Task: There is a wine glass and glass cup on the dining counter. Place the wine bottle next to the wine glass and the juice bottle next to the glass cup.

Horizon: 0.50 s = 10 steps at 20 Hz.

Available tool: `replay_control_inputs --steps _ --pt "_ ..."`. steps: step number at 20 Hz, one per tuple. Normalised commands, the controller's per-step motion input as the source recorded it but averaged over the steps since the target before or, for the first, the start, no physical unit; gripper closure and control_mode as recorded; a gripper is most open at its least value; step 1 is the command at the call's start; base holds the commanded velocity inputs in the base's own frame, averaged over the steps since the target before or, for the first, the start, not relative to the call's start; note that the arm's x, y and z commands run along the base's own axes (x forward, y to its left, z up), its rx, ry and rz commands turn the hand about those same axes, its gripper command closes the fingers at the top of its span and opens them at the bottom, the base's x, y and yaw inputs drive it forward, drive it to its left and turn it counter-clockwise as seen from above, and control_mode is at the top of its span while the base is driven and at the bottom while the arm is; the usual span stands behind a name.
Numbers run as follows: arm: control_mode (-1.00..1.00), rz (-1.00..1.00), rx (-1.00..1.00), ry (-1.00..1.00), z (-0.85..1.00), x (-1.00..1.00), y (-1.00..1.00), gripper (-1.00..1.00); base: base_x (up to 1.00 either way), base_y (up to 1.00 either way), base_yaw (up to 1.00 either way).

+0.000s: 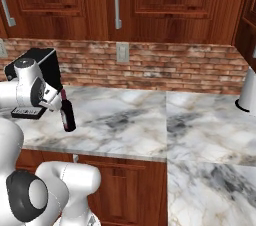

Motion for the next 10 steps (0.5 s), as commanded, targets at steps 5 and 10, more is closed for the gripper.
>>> replay_control_inputs --steps 5,10 --pt "1.00 0.00 0.00 0.00 0.00 0.00 0.00 -1.00 0.06 0.00 0.00" --pt "1.00 0.00 0.00 0.00 0.00 0.00 0.00 -1.00 0.00 0.00 0.00"
